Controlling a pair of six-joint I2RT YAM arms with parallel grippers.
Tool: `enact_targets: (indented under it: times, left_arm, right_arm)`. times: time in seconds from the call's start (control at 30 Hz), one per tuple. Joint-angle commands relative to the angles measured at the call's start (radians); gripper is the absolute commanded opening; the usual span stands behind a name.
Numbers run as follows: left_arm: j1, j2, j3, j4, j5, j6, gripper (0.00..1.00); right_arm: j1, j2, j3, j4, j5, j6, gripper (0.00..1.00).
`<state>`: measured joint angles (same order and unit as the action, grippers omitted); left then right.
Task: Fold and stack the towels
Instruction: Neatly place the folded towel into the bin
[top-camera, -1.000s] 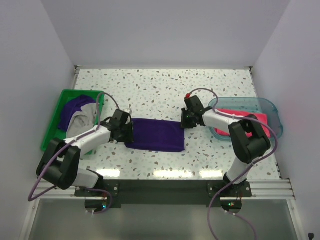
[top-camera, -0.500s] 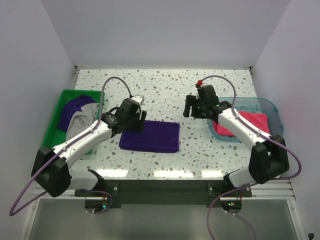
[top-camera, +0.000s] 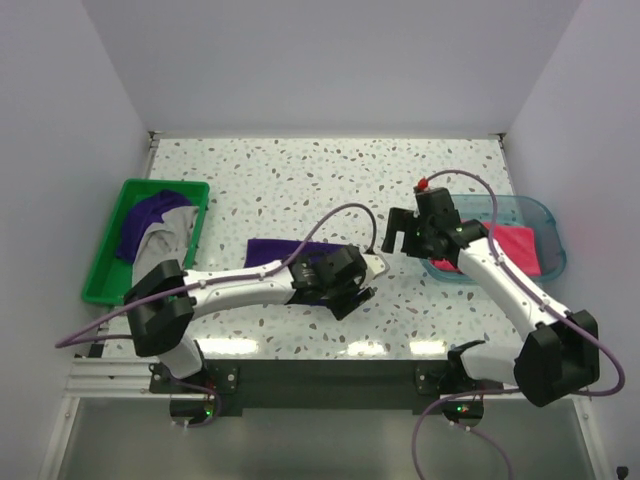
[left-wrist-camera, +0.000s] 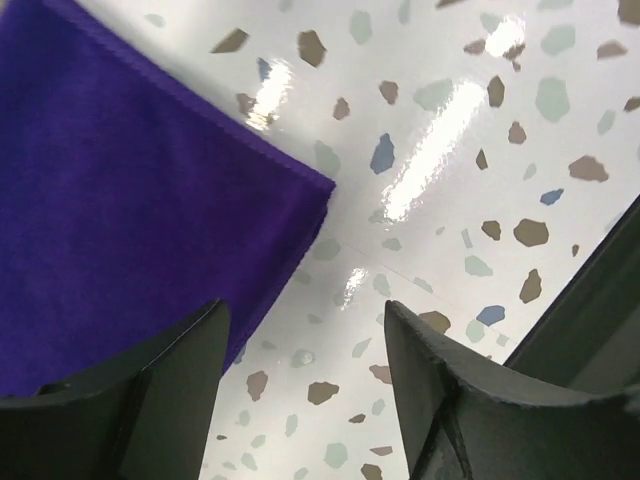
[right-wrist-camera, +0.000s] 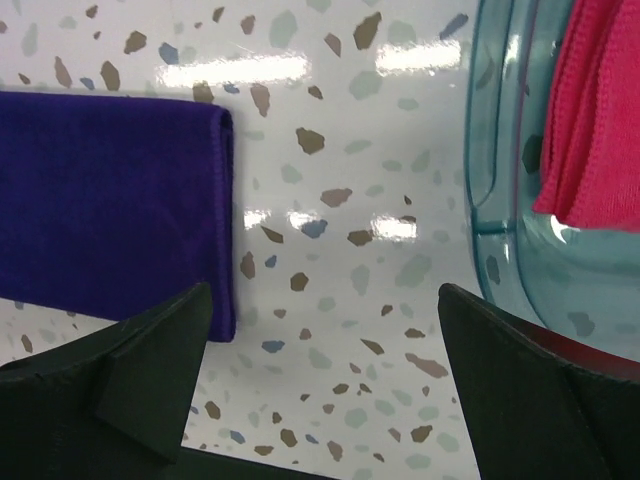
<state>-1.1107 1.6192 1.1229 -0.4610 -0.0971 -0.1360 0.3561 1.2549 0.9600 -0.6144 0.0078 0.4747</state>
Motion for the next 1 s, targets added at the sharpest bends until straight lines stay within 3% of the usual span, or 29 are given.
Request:
enact_targets:
  times: [0.0,0.23,0.77,0.97]
  left_arm:
    - [-0.027,0.045,0.052,0.064,-0.010,0.084,0.68]
    - [-0.058,0.151,0.078,0.120,-0.032,0.102,0.59]
    - [-0.060,0.242,-0.018,0.194,-0.088,0.056,0.44]
    - [-0.057,0.245,-0.046,0.199,-0.145,0.042,0.26]
  right_arm:
    - [-0.014,-0.067,-0.023,-0.051,0.037,0.038,0.99]
    - [-0.017,-0.095,-0.043,-0.105,0.133,0.044,0.99]
    - [-0.023,-0.101,-0.064,-0.067,0.074,0.067,0.99]
    - [-0.025,-0.097,-0.075,-0.033,0.011,0.087,0.99]
